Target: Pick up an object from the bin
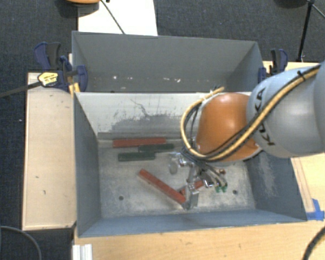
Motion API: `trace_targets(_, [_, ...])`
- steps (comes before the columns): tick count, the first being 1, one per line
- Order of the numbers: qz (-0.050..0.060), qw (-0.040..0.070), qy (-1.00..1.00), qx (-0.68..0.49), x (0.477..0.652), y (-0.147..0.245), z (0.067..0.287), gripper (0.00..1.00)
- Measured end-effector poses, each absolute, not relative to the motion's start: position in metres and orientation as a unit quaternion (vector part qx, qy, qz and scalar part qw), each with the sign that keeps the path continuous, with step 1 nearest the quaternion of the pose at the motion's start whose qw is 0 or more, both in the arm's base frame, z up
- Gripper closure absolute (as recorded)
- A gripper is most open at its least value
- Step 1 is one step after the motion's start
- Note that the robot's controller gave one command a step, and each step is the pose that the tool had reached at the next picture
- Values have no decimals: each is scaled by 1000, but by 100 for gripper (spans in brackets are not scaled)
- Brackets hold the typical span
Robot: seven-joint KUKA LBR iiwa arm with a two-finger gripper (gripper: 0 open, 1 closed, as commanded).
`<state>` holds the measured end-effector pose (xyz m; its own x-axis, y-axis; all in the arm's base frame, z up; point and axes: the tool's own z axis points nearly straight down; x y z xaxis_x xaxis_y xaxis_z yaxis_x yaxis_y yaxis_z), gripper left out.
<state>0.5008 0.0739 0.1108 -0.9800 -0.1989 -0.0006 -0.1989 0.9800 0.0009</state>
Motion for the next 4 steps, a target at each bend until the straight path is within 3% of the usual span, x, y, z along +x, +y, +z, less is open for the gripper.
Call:
trace_targets(1, [0, 1, 959, -285, 478, 23, 72, 100])
trace_targets(2, [0, 9, 959, -283, 483, 24, 74, 0])
trace_targets(3, [0, 9, 959, -282, 483, 24, 74, 0])
trace_targets(4, [0, 0, 965, -263, 491, 71, 98, 0])
